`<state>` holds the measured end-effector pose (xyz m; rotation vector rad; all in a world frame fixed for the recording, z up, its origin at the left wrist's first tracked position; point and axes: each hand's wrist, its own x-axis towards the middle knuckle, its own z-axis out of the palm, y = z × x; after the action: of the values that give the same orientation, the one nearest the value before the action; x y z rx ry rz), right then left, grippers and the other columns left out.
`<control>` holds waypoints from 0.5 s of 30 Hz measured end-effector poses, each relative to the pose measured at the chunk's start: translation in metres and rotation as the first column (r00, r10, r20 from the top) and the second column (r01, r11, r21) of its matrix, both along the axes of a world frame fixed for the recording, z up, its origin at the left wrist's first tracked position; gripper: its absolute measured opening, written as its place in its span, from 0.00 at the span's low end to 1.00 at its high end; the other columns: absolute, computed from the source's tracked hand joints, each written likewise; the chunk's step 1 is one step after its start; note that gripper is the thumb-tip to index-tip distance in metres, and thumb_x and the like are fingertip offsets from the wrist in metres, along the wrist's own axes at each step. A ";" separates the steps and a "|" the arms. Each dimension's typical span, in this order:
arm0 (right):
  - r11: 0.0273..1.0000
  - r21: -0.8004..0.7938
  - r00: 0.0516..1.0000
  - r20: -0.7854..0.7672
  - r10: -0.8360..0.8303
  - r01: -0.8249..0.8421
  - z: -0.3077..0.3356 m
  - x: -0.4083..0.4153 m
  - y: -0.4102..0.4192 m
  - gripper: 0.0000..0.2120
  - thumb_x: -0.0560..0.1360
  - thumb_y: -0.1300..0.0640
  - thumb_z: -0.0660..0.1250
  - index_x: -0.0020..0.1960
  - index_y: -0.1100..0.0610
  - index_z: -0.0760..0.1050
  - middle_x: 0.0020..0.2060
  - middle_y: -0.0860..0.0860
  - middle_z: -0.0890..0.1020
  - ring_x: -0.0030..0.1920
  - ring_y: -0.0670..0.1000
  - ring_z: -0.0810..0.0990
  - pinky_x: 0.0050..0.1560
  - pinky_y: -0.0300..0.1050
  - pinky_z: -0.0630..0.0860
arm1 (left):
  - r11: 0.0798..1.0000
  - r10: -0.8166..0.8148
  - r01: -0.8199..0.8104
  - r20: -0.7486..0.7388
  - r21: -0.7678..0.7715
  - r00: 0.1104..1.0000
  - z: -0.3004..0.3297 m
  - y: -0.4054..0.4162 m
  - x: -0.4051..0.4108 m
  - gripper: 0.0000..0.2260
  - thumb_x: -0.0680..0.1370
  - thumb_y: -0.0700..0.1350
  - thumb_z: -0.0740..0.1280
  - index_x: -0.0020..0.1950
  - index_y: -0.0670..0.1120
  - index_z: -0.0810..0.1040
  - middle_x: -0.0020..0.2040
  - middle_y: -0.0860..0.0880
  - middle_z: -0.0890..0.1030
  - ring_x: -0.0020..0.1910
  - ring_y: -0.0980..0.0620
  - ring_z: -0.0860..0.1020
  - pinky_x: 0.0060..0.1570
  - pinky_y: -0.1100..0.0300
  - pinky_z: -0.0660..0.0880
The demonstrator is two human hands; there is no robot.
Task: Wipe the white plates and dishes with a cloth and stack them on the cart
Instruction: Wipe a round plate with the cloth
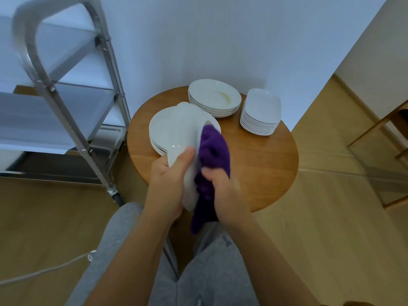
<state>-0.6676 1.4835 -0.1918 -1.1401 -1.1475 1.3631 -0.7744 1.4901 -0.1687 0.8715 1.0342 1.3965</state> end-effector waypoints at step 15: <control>0.967 0.251 0.993 0.105 -0.060 0.032 0.005 0.004 0.016 0.09 0.71 0.54 0.60 0.49 0.47 0.74 0.42 0.39 0.78 0.44 0.38 0.76 0.43 0.28 0.72 | 0.999 -0.051 0.052 0.142 -0.005 0.989 0.010 0.022 -0.017 0.20 0.65 0.55 0.67 0.55 0.53 0.73 0.47 0.51 0.83 0.44 0.50 0.83 0.34 0.58 0.80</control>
<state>-0.6637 1.4995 -0.1864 -1.0636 -1.3243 1.0945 -0.7912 1.5121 -0.1584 0.7758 0.9029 1.3887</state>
